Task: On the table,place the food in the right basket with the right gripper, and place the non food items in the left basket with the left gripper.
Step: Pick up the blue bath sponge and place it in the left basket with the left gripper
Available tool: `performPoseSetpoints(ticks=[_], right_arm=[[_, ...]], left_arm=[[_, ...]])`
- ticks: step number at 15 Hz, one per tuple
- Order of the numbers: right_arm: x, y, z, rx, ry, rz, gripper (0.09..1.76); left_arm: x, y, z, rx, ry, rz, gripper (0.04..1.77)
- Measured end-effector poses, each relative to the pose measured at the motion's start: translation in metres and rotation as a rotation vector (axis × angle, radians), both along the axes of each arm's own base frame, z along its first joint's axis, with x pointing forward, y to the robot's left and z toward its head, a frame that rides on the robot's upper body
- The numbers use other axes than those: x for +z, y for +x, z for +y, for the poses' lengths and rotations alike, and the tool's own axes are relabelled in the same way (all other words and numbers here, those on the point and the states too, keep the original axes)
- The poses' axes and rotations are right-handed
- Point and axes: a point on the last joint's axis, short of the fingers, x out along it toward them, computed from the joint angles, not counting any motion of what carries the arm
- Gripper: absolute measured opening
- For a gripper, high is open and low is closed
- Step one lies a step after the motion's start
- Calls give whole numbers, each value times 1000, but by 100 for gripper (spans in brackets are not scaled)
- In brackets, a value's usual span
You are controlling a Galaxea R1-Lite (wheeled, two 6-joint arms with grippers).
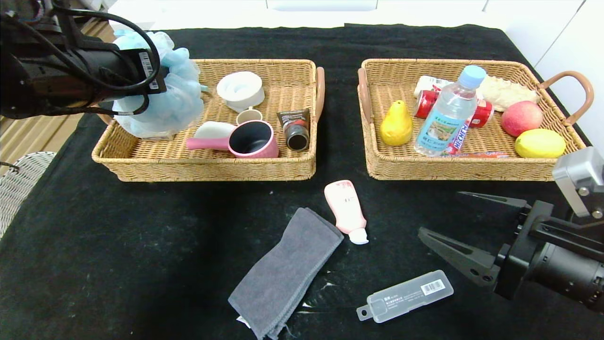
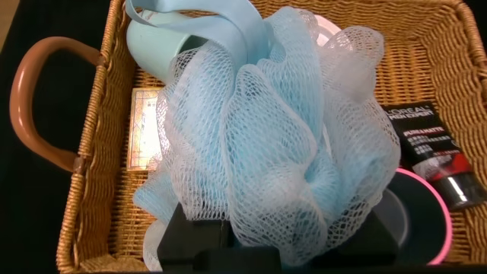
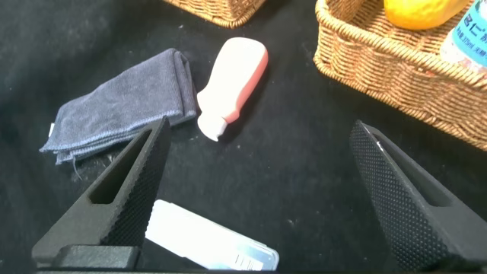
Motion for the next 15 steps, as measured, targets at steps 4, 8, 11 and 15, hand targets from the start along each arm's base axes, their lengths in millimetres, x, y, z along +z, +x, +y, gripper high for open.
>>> performPoseSetpoints(ticks=[4,8,11,15], right_arm=[[1,0,-1,-3,1,-3,171],[1,0,-1,-5,1,-2,171],[1,0,-1,-5,1,-1,171],[0,0,-1,-4,-1,0,171]], left_arm=[[1,24,-2,15,-19,-13,55],[-5,38,-2,25,-26,1,55],[-8,42,0,31,-25,9,85],[-9,43,1,33,-23,12,120]])
